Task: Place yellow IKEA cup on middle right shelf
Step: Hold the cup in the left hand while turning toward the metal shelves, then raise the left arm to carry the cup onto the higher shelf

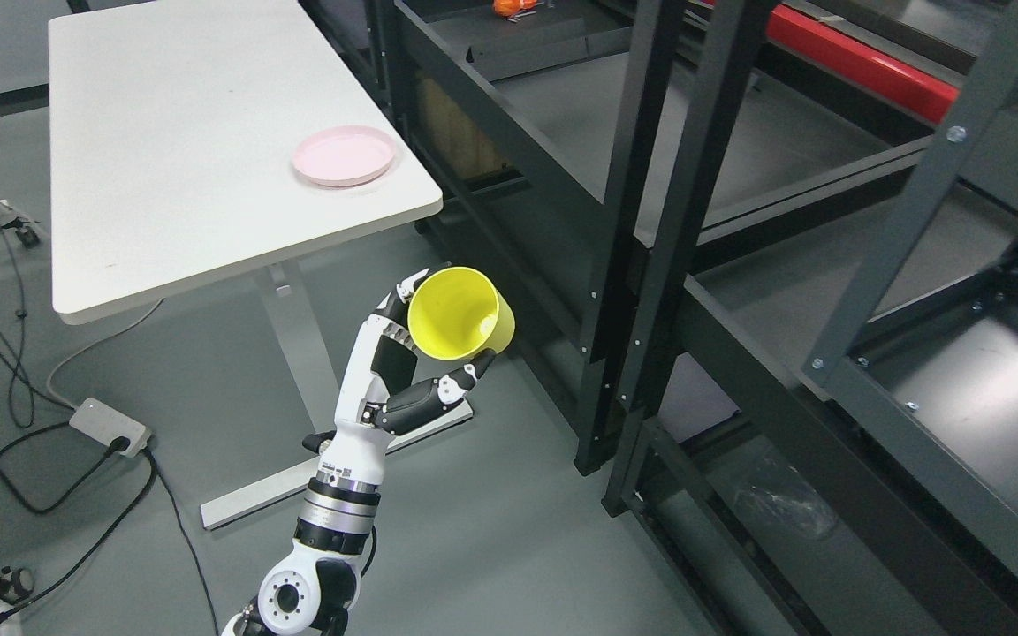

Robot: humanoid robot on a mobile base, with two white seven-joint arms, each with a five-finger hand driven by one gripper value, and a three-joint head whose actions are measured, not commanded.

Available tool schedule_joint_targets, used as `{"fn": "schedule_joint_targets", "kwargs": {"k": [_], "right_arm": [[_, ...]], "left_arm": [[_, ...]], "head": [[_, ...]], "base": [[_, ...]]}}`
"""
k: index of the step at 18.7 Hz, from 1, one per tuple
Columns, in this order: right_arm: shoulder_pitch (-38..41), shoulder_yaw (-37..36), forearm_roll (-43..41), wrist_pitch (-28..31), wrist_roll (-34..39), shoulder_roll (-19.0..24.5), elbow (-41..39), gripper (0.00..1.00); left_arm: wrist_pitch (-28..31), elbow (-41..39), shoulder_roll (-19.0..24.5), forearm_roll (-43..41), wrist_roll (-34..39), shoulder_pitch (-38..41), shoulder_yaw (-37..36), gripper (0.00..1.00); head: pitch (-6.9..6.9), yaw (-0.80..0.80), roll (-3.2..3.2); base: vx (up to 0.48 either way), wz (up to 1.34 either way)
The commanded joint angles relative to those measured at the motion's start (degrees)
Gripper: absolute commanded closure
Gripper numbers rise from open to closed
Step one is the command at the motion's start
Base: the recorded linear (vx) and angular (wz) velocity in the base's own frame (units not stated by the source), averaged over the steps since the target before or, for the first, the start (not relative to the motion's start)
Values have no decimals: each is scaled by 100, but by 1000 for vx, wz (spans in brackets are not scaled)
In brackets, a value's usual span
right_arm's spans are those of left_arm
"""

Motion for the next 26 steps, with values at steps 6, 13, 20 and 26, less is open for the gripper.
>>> {"fn": "schedule_joint_targets", "kwargs": {"k": [6, 13, 20, 26], "right_arm": [[80, 97, -141, 1, -3, -100, 0, 1], [80, 97, -141, 1, -3, -100, 0, 1], [80, 97, -141, 1, -3, -100, 0, 1], [80, 97, -141, 1, -3, -100, 0, 1]], "left_arm": [[-75, -13, 100, 0, -4, -120, -342, 99], [-110, -13, 100, 0, -4, -129, -562, 99], [-259, -13, 100, 0, -4, -164, -844, 99], [-444, -4, 100, 0, 5, -559, -747, 98]], "head": [[0, 0, 0], [0, 0, 0], [0, 0, 0], [-2, 0, 0]], "base": [[-52, -446], [-36, -593], [10, -628], [1, -262]]}}
